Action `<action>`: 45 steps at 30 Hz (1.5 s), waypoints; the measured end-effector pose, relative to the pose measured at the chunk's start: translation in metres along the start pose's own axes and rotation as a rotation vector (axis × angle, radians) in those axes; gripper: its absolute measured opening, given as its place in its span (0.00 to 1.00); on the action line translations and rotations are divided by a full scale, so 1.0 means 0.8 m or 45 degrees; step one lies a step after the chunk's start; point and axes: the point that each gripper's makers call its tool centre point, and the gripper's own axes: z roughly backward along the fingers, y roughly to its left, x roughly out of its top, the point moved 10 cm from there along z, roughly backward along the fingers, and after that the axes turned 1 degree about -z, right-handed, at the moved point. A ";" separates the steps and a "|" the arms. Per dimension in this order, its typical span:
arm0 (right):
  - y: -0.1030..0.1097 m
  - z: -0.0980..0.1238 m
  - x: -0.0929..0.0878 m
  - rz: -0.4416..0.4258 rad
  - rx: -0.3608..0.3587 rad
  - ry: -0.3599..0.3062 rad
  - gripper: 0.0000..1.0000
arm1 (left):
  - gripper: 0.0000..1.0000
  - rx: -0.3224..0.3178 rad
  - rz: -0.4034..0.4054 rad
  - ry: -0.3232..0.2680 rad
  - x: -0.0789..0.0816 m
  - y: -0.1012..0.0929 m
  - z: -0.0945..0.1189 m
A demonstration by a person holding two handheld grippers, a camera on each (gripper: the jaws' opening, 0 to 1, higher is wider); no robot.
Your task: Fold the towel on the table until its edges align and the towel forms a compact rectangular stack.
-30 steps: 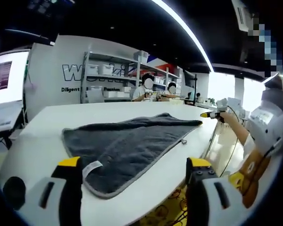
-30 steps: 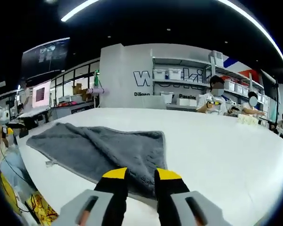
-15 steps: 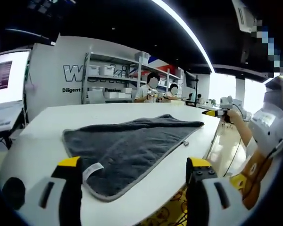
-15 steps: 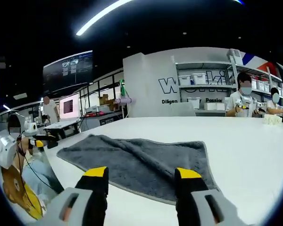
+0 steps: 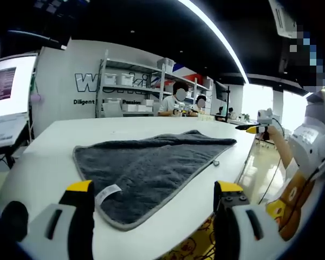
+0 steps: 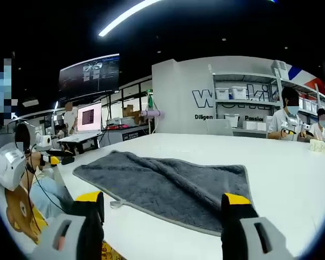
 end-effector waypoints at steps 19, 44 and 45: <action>-0.014 -0.004 0.012 -0.027 0.013 0.014 0.99 | 0.96 -0.007 -0.003 -0.010 0.000 -0.001 -0.002; -0.172 -0.112 0.065 0.106 0.012 0.265 0.95 | 0.96 -0.025 -0.023 -0.002 0.009 0.006 -0.014; -0.177 -0.118 0.064 0.112 0.012 0.275 0.94 | 0.96 -0.025 -0.022 0.000 0.010 0.006 -0.016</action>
